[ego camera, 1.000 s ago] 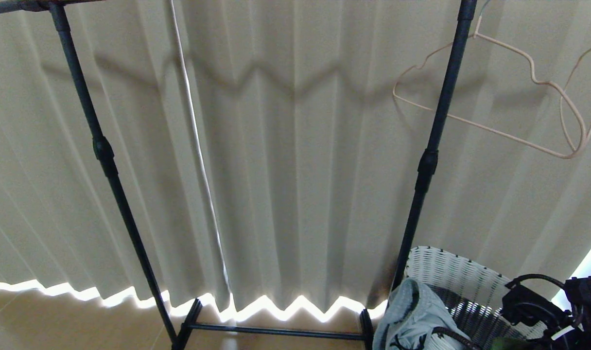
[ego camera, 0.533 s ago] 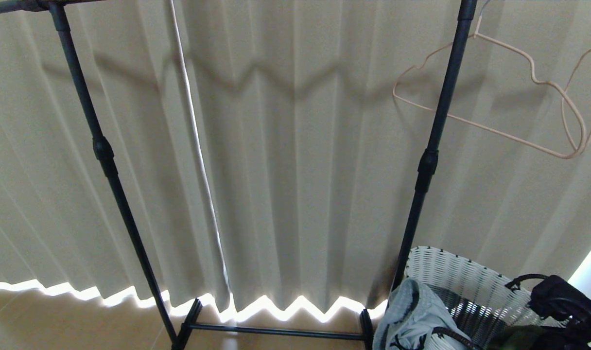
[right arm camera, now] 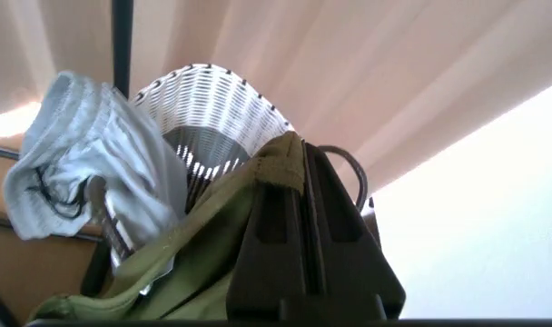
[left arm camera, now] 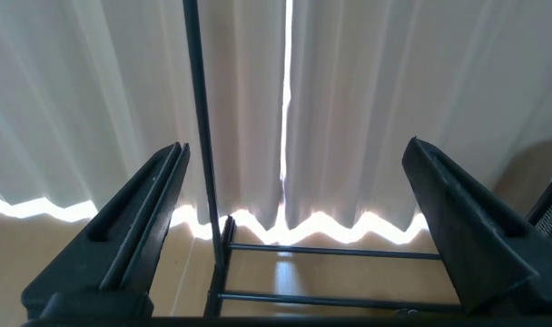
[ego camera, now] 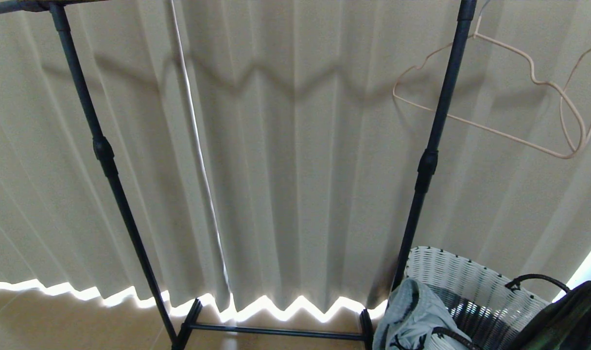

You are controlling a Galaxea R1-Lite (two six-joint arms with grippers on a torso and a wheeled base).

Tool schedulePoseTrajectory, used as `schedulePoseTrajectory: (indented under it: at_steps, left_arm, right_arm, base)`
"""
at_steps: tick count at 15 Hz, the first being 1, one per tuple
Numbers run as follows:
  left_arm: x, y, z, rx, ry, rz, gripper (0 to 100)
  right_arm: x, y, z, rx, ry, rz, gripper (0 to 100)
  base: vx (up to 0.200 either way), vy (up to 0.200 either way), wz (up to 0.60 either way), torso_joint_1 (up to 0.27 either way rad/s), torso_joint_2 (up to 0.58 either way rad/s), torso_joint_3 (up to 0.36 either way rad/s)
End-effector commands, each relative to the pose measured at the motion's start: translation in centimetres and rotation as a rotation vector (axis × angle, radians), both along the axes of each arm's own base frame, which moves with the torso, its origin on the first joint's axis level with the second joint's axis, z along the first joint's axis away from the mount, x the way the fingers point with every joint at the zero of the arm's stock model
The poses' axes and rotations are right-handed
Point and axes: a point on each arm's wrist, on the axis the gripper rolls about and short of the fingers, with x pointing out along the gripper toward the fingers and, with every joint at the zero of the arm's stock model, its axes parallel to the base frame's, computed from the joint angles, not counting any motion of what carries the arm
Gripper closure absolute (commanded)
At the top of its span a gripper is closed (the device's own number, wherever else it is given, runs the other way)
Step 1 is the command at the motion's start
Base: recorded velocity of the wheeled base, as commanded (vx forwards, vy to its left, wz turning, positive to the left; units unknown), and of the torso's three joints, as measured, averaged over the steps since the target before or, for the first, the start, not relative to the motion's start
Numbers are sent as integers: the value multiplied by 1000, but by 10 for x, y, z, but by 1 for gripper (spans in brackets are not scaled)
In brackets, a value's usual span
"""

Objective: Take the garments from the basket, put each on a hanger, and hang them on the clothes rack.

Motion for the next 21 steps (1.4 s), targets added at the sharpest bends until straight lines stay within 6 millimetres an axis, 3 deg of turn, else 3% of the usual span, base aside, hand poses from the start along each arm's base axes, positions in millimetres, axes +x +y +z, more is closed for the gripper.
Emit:
schedulePoseTrajectory:
  at_steps: [1,14,21]
  left_arm:
    - [0,0,0,0,1,2,0]
    - [0,0,0,3,1,-1,0]
    - [0,0,0,3,0,-1,0]
  right_arm:
    - [-13,0,7,-1,-73,3,100]
    - [-21,1,8,-4,-109,10,100]
    - [-21,1,7,-3,-106,14,100]
  base:
    - [-200,0,0,7,2,2]
    - [-200,0,0,2,2,2]
    - [0,0,0,0,0,0]
